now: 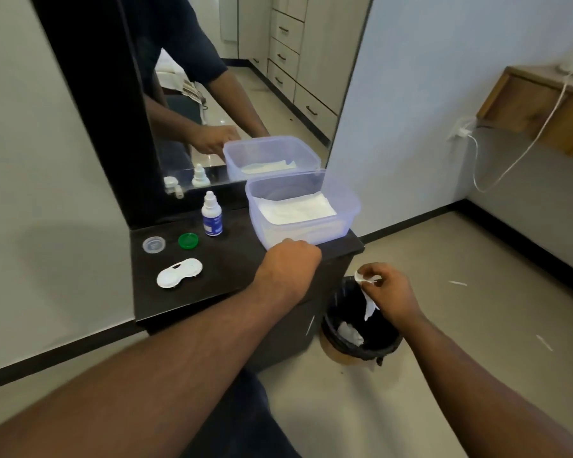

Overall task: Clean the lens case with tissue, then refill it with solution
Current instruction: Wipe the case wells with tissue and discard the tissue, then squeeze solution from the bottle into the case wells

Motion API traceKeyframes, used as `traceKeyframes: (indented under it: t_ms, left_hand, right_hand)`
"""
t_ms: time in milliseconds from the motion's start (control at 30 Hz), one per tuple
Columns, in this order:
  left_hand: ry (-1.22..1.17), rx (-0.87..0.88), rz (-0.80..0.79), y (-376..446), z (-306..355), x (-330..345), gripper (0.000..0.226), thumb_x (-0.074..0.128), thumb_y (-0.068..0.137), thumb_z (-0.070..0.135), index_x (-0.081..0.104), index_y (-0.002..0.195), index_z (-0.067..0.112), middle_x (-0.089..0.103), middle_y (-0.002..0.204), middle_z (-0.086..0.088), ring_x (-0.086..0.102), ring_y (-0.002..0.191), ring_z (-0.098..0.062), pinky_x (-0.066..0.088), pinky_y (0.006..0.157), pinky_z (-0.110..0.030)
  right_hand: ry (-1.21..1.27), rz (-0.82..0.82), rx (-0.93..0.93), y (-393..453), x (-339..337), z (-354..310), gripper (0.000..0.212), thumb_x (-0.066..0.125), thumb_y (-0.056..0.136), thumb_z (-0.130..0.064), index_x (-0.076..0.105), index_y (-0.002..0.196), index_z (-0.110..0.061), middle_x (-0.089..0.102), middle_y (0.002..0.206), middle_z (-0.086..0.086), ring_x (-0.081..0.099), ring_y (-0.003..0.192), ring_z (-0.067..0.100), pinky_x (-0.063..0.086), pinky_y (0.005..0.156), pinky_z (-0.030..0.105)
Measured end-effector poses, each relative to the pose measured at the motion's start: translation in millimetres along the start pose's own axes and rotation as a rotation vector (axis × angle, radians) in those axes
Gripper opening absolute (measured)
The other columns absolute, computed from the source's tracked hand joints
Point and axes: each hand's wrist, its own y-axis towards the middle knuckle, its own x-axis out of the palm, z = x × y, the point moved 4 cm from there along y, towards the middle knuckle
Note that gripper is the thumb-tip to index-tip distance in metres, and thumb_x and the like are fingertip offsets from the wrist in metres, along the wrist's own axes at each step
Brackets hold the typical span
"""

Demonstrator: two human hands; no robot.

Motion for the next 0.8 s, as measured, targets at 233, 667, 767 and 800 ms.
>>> traceKeyframes:
  t_ms: [233, 667, 767, 800]
  left_hand:
    - [0.057, -0.013, 0.003, -1, 5, 6, 0.023, 0.059, 0.092, 0.009, 0.063, 0.114, 0.013, 0.063, 0.116, -0.008, 0.059, 0.107, -0.024, 0.049, 0.093, -0.033]
    - [0.0, -0.02, -0.097, -10, -13, 11, 0.023, 0.055, 0.094, 0.014, 0.064, 0.116, 0.011, 0.063, 0.115, -0.011, 0.061, 0.104, -0.026, 0.048, 0.093, -0.035]
    - [0.048, -0.011, -0.139, -22, -19, 7, 0.024, 0.058, 0.092, 0.015, 0.061, 0.116, 0.012, 0.061, 0.116, -0.01, 0.061, 0.104, -0.026, 0.048, 0.089, -0.036]
    - [0.043, -0.018, -0.138, -27, -23, 5, 0.023, 0.058, 0.093, 0.016, 0.061, 0.115, 0.013, 0.061, 0.116, -0.01, 0.06, 0.105, -0.026, 0.048, 0.088, -0.035]
  right_hand:
    - [-0.177, 0.019, 0.117, 27, -21, 23, 0.028, 0.064, 0.083, -0.009, 0.066, 0.108, -0.022, 0.064, 0.101, -0.002, 0.061, 0.095, 0.016, 0.049, 0.081, 0.028]
    - [0.052, 0.172, -0.164, -1, -25, -78, 0.009, 0.069, 0.085, -0.019, 0.072, 0.093, -0.016, 0.066, 0.088, -0.007, 0.061, 0.08, 0.004, 0.05, 0.074, 0.013]
    - [0.142, 0.133, -0.227, -12, -17, -107, 0.007, 0.072, 0.082, -0.015, 0.073, 0.089, -0.015, 0.065, 0.082, -0.008, 0.061, 0.077, 0.001, 0.047, 0.072, 0.007]
    - [0.161, 0.11, -0.25, -15, -12, -116, 0.007, 0.073, 0.081, -0.013, 0.073, 0.088, -0.015, 0.065, 0.081, -0.009, 0.061, 0.075, -0.001, 0.046, 0.071, 0.005]
